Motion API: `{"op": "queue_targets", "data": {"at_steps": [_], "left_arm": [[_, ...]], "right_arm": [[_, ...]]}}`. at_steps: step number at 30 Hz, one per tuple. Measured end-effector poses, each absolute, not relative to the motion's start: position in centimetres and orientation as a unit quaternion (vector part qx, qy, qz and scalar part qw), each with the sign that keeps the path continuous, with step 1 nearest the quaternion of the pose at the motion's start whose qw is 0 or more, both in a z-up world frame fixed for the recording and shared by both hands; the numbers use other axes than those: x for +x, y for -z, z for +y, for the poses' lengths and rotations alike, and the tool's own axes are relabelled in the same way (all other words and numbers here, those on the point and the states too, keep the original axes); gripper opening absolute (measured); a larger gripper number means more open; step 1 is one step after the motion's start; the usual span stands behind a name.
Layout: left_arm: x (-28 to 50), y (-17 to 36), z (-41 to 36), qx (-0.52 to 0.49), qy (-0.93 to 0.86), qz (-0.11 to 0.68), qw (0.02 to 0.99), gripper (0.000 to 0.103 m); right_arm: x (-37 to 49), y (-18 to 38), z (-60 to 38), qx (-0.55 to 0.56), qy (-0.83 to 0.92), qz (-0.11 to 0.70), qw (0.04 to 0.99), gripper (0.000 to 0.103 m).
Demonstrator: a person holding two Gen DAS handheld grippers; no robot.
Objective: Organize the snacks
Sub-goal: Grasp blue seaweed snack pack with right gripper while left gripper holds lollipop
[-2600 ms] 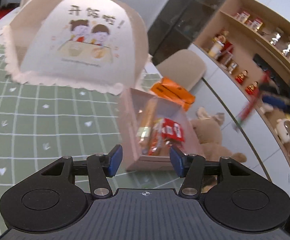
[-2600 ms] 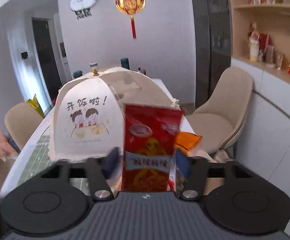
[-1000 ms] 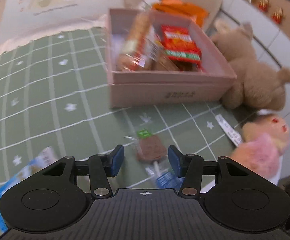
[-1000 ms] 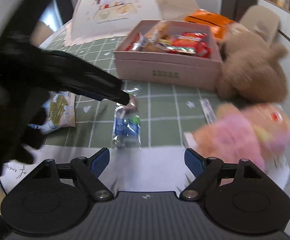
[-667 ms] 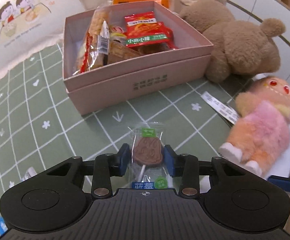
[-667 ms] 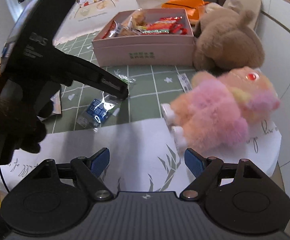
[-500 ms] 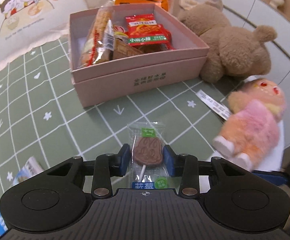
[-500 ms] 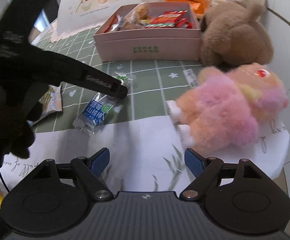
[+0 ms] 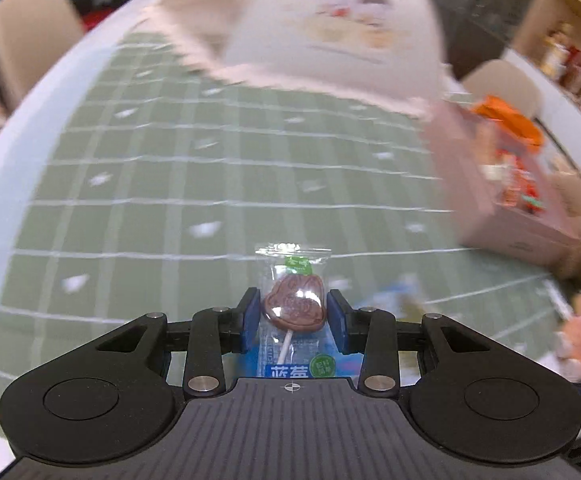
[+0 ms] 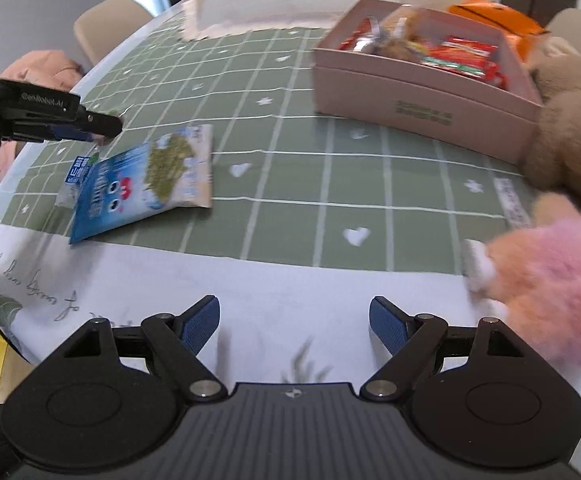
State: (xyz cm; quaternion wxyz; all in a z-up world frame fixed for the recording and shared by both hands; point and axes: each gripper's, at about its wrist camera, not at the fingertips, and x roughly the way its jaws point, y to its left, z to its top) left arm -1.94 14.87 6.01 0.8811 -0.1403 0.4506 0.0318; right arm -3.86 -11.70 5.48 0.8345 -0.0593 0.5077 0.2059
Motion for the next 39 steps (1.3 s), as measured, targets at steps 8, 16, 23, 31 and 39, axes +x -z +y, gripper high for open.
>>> {"op": "queue_targets", "data": {"at_steps": [8,16,23,31,39], "left_arm": [[-3.8,-4.0,13.9,-0.202,0.007,0.472,0.858,0.041],[-5.5,-3.8,8.9,-0.235,0.078,0.475,0.844,0.041],[-6.2,-4.2,10.9,-0.159,-0.033,0.476,0.864,0.041],[-6.4,-4.1,9.9,-0.141,-0.024,0.479,0.866,0.042],[-5.1,-3.9,7.6,-0.136,0.004,0.483,0.865,0.042]], "right_arm": [[-3.0,-6.1,-9.4,-0.081,-0.229,0.500,0.831,0.083],[-1.9,-6.2,-9.7,-0.073,-0.209,0.501,0.837,0.083],[0.4,-6.8,-7.4,-0.038,-0.188,0.472,0.860,0.083],[0.9,-4.8,-2.4,-0.147,-0.196,0.429,0.870,0.083],[-1.0,-4.8,-9.0,-0.140,-0.169,0.428,0.877,0.088]]}}
